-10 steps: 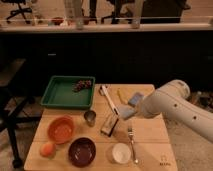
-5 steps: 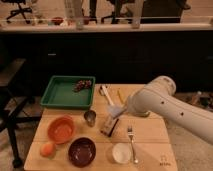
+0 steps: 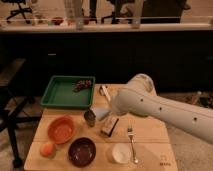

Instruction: Place towel in red bowl

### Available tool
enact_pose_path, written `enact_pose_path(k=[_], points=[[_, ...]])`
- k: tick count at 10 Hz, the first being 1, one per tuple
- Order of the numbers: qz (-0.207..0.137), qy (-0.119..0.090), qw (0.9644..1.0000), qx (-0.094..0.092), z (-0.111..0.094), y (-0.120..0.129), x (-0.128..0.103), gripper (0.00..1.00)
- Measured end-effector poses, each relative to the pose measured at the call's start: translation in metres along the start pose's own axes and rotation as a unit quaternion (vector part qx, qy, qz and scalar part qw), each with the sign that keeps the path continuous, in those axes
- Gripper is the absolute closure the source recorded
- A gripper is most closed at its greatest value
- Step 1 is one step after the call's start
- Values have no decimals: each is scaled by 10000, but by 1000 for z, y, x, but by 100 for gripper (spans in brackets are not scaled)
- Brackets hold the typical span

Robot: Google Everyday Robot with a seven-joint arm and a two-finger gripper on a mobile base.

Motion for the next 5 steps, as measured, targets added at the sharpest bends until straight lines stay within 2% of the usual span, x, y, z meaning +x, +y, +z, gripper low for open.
enact_pose_path(k=[5], points=[[-459, -160, 9987, -162, 14, -13, -52, 100]])
